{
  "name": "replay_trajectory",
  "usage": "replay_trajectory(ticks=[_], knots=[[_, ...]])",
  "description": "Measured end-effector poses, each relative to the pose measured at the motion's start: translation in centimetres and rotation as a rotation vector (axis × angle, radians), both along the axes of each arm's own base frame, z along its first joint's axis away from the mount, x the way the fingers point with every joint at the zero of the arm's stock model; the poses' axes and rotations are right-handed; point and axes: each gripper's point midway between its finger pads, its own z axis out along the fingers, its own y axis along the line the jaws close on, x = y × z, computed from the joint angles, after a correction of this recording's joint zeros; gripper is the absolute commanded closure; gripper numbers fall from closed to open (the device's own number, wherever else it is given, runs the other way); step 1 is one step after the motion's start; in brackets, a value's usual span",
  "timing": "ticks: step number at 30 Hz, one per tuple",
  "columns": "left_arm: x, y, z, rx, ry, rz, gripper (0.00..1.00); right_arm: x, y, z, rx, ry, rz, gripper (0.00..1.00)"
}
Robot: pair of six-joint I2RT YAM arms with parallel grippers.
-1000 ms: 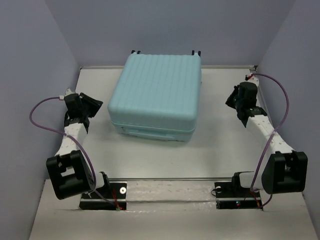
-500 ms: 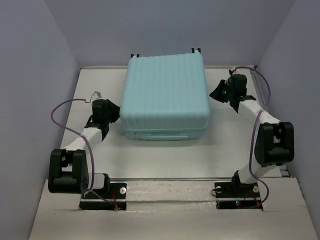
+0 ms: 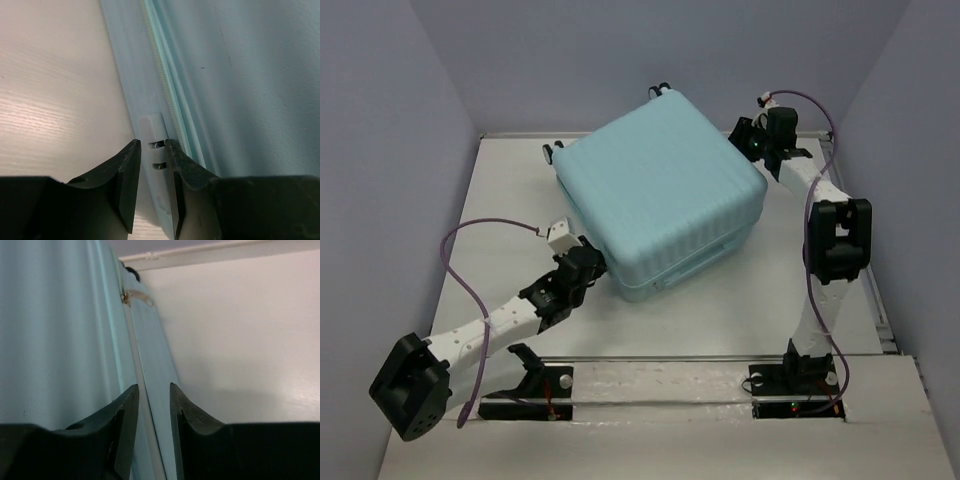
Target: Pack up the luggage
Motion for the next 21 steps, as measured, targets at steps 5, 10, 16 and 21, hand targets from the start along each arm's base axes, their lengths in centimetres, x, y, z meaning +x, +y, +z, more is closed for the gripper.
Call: replay_trajectory(ticks=[5,10,16,21], knots=[[-3.3,-2.9,-0.1,0.077,0.001,-0.089,0.55,4.6,0.1,0.1,-0.003,-0.035,0.003,0.10],[-5.3,-3.9,2.5,0.154,0.011,-0.185,0.32,5.3,0.4,0.2,0.029,0.010,-0.009,0.01],[-3.7,-1.7,19.1,0.023,-0.288,-0.064,0.02,4.7,1.1,9.1,0.099,-0.104,0.044,0.00],[-0.4,3.7,29.2,-0.094,-0.462,0.122,0.01,-0.4,1.3,19.7,0.109,-0.274,0.095,0.00]])
